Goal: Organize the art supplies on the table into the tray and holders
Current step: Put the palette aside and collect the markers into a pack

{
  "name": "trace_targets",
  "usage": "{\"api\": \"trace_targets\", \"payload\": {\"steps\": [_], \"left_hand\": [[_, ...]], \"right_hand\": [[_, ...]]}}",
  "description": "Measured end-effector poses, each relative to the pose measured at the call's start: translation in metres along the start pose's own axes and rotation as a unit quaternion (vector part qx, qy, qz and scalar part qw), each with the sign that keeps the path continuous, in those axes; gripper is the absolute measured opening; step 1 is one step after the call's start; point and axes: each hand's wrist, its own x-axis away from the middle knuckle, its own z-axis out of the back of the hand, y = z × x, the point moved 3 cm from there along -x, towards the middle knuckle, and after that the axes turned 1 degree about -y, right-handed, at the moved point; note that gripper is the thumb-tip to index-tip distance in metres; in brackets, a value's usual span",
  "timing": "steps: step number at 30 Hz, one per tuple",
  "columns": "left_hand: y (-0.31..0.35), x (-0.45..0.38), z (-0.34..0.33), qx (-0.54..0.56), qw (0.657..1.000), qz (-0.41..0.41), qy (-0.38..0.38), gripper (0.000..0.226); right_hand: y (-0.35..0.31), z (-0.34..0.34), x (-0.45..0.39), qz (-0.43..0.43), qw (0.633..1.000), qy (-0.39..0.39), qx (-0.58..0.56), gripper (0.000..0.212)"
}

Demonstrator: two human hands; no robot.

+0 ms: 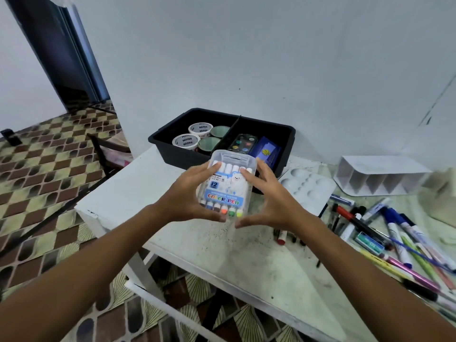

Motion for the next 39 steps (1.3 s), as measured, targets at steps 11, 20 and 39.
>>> {"api": "trace_targets", "payload": {"steps": [11, 20, 39], "left_hand": [[-0.027, -0.104, 0.022, 0.023, 1.0, 0.017, -0.001, 0.116], [-0.083, -0.191, 0.011, 0.027, 0.992, 0.038, -0.113, 0.124], [-0.112, -0.21, -0.019, -0.177, 0.936, -0.117, -0.282, 0.098]], "right_hand": [[0.035, 0.047, -0.072, -0.059, 0.984, 0.029, -0.168, 0.115], [0.085, 0.06, -0.137, -0.15, 0.94, 0.085, -0.294, 0.089], [0.111, 0.029, -0.163, -0.202, 0.967, -0.018, -0.152, 0.083]]}}
